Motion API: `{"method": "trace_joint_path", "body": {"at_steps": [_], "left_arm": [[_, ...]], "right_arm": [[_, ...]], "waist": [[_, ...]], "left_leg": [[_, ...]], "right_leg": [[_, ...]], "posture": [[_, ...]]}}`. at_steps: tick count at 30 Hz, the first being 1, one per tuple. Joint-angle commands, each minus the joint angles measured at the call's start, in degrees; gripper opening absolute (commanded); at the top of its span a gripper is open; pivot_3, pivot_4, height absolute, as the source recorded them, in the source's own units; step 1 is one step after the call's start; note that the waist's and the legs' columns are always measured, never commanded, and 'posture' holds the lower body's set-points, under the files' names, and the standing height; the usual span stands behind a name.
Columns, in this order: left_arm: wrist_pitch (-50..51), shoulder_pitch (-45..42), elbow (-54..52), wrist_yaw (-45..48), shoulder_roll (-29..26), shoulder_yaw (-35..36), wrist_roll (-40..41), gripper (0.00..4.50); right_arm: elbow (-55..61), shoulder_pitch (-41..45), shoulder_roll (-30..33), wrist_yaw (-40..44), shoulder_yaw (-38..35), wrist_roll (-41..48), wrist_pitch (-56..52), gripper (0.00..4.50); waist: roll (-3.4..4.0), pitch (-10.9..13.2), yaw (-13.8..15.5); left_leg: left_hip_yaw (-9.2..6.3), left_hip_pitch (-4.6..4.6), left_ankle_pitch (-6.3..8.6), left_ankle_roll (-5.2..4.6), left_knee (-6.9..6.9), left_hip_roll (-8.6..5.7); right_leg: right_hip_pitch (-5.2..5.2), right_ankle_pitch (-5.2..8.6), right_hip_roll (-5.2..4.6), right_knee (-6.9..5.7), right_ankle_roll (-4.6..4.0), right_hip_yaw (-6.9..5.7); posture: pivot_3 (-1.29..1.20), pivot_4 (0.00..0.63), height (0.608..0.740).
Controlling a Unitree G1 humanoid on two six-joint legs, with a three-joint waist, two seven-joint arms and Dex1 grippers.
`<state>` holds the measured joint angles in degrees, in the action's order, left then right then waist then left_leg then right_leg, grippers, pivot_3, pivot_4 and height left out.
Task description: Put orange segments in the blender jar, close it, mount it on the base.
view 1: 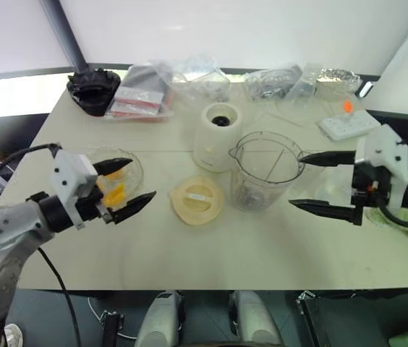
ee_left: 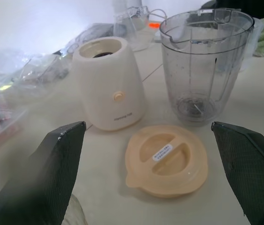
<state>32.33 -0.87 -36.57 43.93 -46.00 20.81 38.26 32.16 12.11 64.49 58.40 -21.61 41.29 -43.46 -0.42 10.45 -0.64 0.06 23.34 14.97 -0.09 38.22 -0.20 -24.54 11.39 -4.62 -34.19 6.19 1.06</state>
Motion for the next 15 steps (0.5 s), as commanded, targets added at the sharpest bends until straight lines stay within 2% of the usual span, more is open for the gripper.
{"method": "trace_joint_path", "body": {"at_steps": [1,15], "left_arm": [[-0.28,-0.64,-0.39,0.82,-0.93,0.03,0.70,4.50],[3.83,-2.68,-0.45,-1.41,-1.63,-0.77,1.93,4.50]], "right_arm": [[0.81,0.20,-0.09,-0.70,-1.11,0.27,0.58,4.47],[0.90,1.76,-1.47,-4.02,1.61,0.89,0.32,4.47]], "waist": [[0.00,0.00,0.01],[-0.01,0.01,0.04]], "left_leg": [[0.00,0.00,0.00,0.00,0.00,0.00],[0.01,0.00,0.00,0.00,0.00,0.00]], "right_leg": [[0.00,0.00,0.00,0.00,0.00,0.00],[0.00,0.00,0.00,-0.01,0.00,0.00]], "posture": [[0.00,0.150,0.740],[0.00,0.150,0.740]]}}
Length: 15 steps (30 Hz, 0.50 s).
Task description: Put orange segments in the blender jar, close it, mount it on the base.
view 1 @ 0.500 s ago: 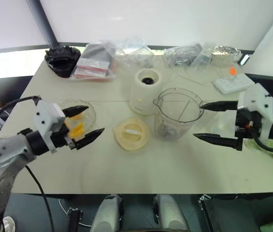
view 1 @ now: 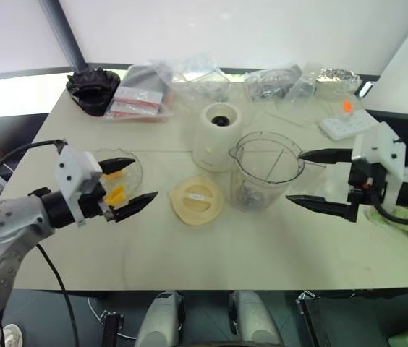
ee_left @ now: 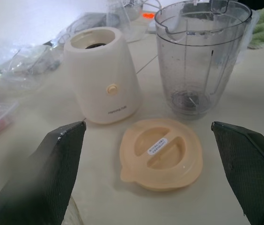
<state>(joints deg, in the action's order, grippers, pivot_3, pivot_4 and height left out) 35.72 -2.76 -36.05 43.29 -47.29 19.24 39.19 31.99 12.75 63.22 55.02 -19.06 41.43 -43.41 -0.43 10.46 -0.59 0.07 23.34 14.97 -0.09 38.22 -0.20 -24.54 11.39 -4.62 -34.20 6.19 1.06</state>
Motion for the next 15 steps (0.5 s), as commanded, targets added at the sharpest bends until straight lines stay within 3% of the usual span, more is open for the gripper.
{"method": "trace_joint_path", "body": {"at_steps": [1,15], "left_arm": [[0.79,-0.97,-0.88,-0.95,-0.40,0.81,1.22,4.50],[1.90,-1.95,-0.63,-1.83,-0.76,0.85,0.96,4.50]], "right_arm": [[1.06,1.26,-0.21,-0.81,-0.79,0.79,0.26,4.47],[1.69,3.11,-2.00,-3.61,1.40,1.22,0.56,4.47]], "waist": [[0.00,0.00,0.00],[0.00,0.00,0.01]], "left_leg": [[0.00,0.00,0.00,0.00,0.00,0.00],[0.00,0.00,0.00,0.00,0.00,0.00]], "right_leg": [[0.00,0.00,0.00,0.00,0.00,0.00],[0.00,0.00,0.00,0.00,0.00,0.00]], "posture": [[0.00,0.150,0.740],[0.00,0.150,0.740]]}}
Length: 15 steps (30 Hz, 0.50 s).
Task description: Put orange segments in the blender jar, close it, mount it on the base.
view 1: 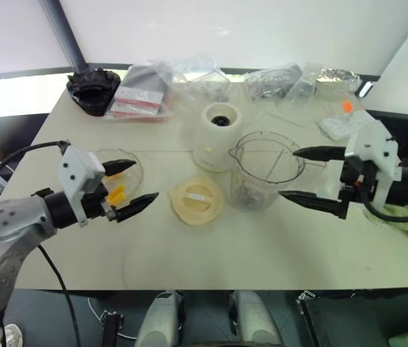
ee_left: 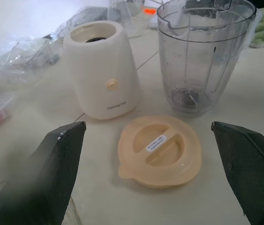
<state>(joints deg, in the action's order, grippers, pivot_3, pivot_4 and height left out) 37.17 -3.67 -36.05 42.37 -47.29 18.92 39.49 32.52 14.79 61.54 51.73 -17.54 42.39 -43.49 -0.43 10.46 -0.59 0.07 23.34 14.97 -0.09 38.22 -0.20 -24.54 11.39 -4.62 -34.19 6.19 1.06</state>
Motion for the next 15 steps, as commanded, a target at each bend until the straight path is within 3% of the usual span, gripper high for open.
{"method": "trace_joint_path", "body": {"at_steps": [1,8,11,15], "left_arm": [[0.76,-1.28,-0.49,-1.27,-0.81,1.25,0.61,4.50],[2.76,-3.93,10.28,-0.42,-8.39,1.57,-5.34,4.50],[-0.50,-6.80,20.52,0.58,-14.99,-4.55,-14.65,4.50],[-4.45,-15.63,34.00,3.51,-16.37,-13.03,-21.57,4.50]], "right_arm": [[1.07,1.16,-0.36,-0.38,0.12,0.16,0.75,4.47],[1.49,1.34,-2.80,-1.68,1.99,-0.64,2.07,4.47],[1.80,1.52,-4.67,-3.46,3.11,-1.46,2.75,4.47],[2.61,1.24,-5.98,-4.36,4.08,-1.71,2.91,4.47]], "waist": [[0.00,0.00,0.02],[-0.04,0.02,-0.08],[-0.10,0.05,-0.08],[-0.09,0.05,0.24]], "left_leg": [[0.00,0.00,0.00,0.00,0.00,0.00],[0.02,-0.02,0.00,0.00,0.00,-0.01],[0.14,-0.02,0.00,0.00,0.00,-0.05],[0.21,0.00,0.00,0.00,-0.02,-0.01]], "right_leg": [[0.00,0.00,0.00,0.00,0.00,0.00],[-0.01,0.00,0.04,-0.05,0.00,-0.01],[-0.02,0.00,0.08,-0.05,0.00,-0.03],[-0.06,0.00,0.04,-0.05,0.00,-0.02]], "posture": [[0.00,0.150,0.740],[0.00,0.150,0.740],[0.00,0.150,0.740],[0.00,0.150,0.740]]}}
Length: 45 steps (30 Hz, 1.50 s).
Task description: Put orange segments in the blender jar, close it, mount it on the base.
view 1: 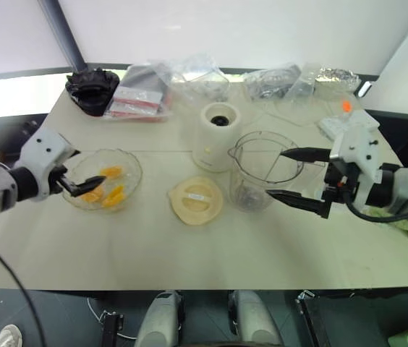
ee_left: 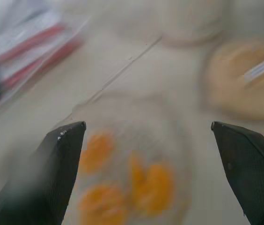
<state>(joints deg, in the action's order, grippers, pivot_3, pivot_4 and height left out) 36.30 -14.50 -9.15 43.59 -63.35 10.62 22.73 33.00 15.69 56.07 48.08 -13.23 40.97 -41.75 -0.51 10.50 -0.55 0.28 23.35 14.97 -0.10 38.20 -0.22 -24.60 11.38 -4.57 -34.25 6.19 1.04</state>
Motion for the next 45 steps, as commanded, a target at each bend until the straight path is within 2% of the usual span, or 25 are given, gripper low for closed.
{"method": "trace_joint_path", "body": {"at_steps": [1,5,10,18,20,25,29,40,45], "left_arm": [[-4.26,-7.29,10.10,3.72,0.09,-6.79,-6.05,4.50],[-4.40,-18.29,21.29,7.66,3.87,-15.34,-11.73,4.50],[-0.78,-27.18,29.88,11.27,8.56,-19.91,-14.41,4.50],[-0.69,-44.73,49.70,25.66,14.35,-32.42,-24.07,4.50],[-3.57,-47.24,53.89,28.87,15.10,-34.16,-26.08,4.50],[-9.42,-50.60,62.20,36.52,17.16,-36.30,-29.49,4.50],[-11.79,-51.45,66.98,38.88,19.25,-36.63,-31.67,4.50],[-11.23,-50.93,72.81,35.53,25.10,-35.21,-34.78,4.50],[-11.56,-50.77,73.91,34.60,26.14,-35.84,-36.70,4.50]], "right_arm": [[2.22,0.35,-0.76,-0.84,0.01,-0.37,1.21,4.47],[2.50,0.65,-1.25,-1.01,1.09,-0.59,1.33,4.47],[2.34,1.28,-1.34,-1.02,1.74,-0.33,1.26,4.47],[1.11,2.64,-1.67,-0.23,4.29,-1.89,2.31,4.47],[0.86,2.78,-1.81,-0.19,4.62,-2.25,2.58,4.47],[1.33,2.29,-2.23,-0.57,4.89,-2.67,2.64,4.47],[2.35,1.34,-2.14,-1.38,3.89,-2.82,2.16,4.47],[4.29,-0.53,-1.67,-2.79,2.28,-2.00,0.87,4.47],[4.36,-0.62,-1.54,-3.15,1.94,-2.36,0.84,4.47]], "waist": [[-0.04,0.01,0.19],[-0.11,0.02,0.34],[-0.37,0.11,0.26],[-0.45,0.13,0.01],[-0.45,0.14,-0.09],[-0.46,0.14,-0.11],[-0.50,0.16,0.07],[-0.53,0.18,0.13],[-0.53,0.17,0.27]], "left_leg": [[-0.01,0.02,0.00,0.00,0.00,0.01],[0.05,0.08,0.00,0.00,0.00,-0.03],[0.05,0.08,0.00,-0.01,0.02,-0.13],[0.01,0.07,-0.01,-0.01,0.05,-0.15],[0.01,0.07,-0.01,-0.01,0.05,-0.15],[0.03,0.10,0.00,-0.03,0.03,-0.12],[0.01,0.10,0.00,-0.03,0.05,-0.10],[-0.05,0.14,0.00,-0.03,0.09,-0.05],[-0.04,0.15,0.00,-0.03,0.09,-0.06]], "right_leg": [[0.00,0.00,-0.01,0.01,0.00,-0.01],[-0.01,-0.01,-0.08,0.08,0.02,0.01],[-0.01,-0.03,-0.03,0.01,0.05,0.00],[-0.02,-0.02,0.03,-0.08,0.05,-0.01],[-0.02,-0.02,0.04,-0.07,0.06,-0.01],[-0.07,-0.02,0.02,-0.08,0.07,0.00],[-0.07,-0.02,0.01,-0.10,0.07,0.00],[-0.07,-0.14,-0.03,-0.12,0.27,-0.01],[-0.06,-0.14,-0.04,-0.11,0.28,-0.01]], "posture": [[0.00,0.150,0.740],[0.00,0.150,0.740],[0.00,0.150,0.740],[0.00,0.150,0.740],[0.00,0.150,0.740],[0.00,0.150,0.740],[0.00,0.150,0.740],[0.00,0.150,0.740],[0.00,0.150,0.740]]}}
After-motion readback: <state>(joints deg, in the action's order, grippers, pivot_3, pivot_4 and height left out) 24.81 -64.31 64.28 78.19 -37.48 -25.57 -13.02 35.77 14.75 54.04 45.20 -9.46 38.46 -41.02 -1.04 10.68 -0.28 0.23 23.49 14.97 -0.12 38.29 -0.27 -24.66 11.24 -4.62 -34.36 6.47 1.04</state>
